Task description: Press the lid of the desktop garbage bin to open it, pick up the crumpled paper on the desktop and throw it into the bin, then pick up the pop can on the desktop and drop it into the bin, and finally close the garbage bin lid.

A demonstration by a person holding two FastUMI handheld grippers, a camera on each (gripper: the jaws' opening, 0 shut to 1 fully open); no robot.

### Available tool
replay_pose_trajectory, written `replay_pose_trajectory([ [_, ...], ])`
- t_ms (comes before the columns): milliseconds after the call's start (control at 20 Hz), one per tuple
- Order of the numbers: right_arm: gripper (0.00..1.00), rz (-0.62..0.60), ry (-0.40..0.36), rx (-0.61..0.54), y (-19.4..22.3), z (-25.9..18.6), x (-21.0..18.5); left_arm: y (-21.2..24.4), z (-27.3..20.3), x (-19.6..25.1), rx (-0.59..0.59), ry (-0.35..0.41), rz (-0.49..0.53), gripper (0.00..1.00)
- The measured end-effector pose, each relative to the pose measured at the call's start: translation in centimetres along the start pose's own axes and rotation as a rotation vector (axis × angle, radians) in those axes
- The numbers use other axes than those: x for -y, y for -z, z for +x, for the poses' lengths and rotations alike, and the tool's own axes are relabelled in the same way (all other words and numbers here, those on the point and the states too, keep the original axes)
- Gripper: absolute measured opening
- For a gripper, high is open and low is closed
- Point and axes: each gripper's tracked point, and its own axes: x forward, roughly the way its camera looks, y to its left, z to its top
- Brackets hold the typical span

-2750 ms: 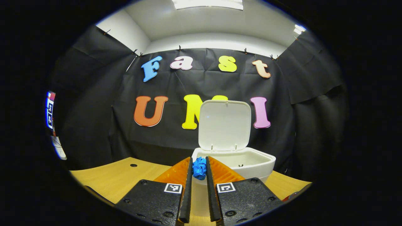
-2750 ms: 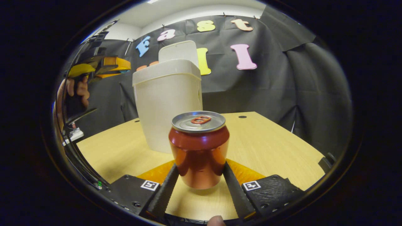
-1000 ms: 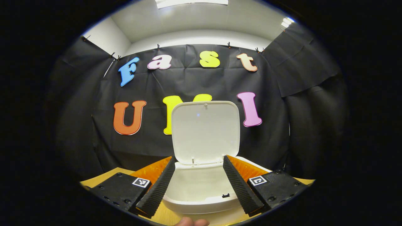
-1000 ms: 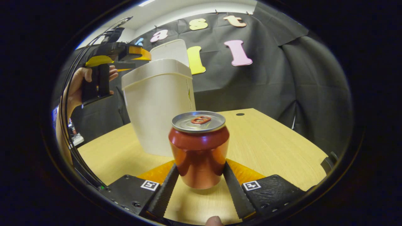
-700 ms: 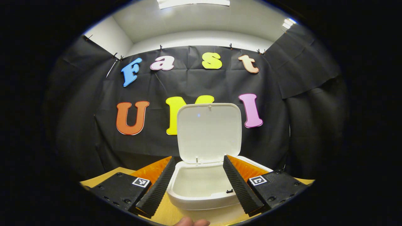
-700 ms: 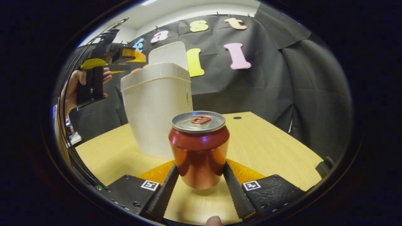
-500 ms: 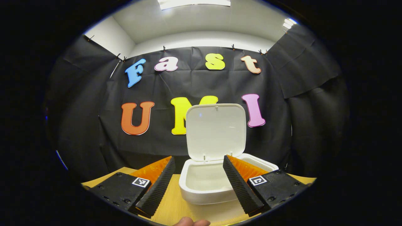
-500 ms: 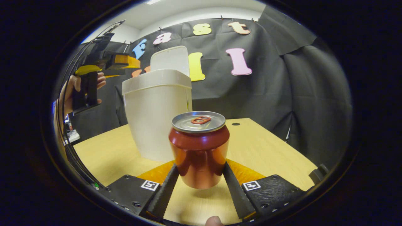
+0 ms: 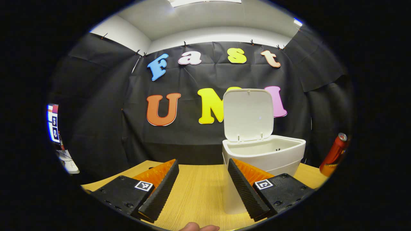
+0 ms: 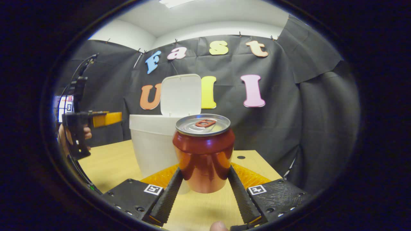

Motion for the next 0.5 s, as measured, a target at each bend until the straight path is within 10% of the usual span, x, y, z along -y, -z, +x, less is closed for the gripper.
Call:
replay_pose_trajectory([
  [500, 0.81, -0.109, -0.225, 0.078, -12.6, 5.8, -7.2, 7.6, -4.6, -4.4, -0.097, -0.108, -0.052, 0.99],
])
